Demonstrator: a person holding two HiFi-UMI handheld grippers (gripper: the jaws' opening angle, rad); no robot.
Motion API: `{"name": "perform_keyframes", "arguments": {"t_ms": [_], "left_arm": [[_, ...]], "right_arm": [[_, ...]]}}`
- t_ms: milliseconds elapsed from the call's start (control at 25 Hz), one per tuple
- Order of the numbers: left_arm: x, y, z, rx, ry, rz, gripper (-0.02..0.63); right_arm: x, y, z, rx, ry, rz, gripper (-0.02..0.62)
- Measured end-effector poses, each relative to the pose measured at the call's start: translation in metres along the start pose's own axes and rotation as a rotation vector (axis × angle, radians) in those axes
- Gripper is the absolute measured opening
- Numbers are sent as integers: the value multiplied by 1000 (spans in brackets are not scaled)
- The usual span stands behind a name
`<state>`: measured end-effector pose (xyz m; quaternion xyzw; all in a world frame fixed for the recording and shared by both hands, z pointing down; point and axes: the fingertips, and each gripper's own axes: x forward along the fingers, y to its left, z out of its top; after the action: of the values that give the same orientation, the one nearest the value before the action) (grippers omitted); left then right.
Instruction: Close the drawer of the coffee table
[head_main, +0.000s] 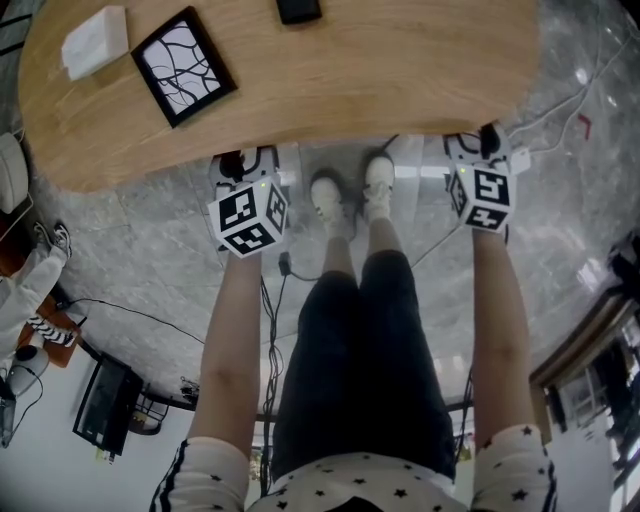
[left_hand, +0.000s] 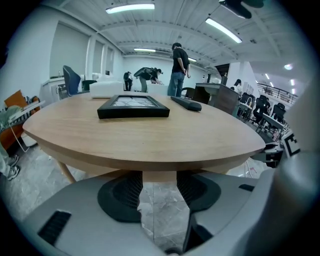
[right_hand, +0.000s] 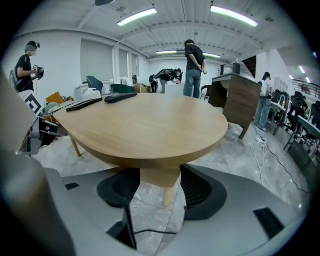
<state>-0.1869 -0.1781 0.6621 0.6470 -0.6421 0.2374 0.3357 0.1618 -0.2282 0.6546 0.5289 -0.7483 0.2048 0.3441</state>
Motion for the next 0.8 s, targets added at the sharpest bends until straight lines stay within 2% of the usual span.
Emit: {"name": "perform_keyframes", "arguments": {"t_ms": [240, 400, 640, 800], "left_arm": [[-12, -1, -6, 10, 21, 4, 221], [-23, -6, -10, 21, 31, 8, 162], [-45, -15, -7, 30, 26, 17, 64], [-62, -28, 4, 39, 16, -2, 23]], "right_arm": [[-12, 2, -4, 25, 12, -18, 258], [-23, 11, -13, 41, 36, -6, 242], [-46, 27, -12, 76, 34, -21, 49], [-64, 43, 3, 89, 15, 5, 14]]}}
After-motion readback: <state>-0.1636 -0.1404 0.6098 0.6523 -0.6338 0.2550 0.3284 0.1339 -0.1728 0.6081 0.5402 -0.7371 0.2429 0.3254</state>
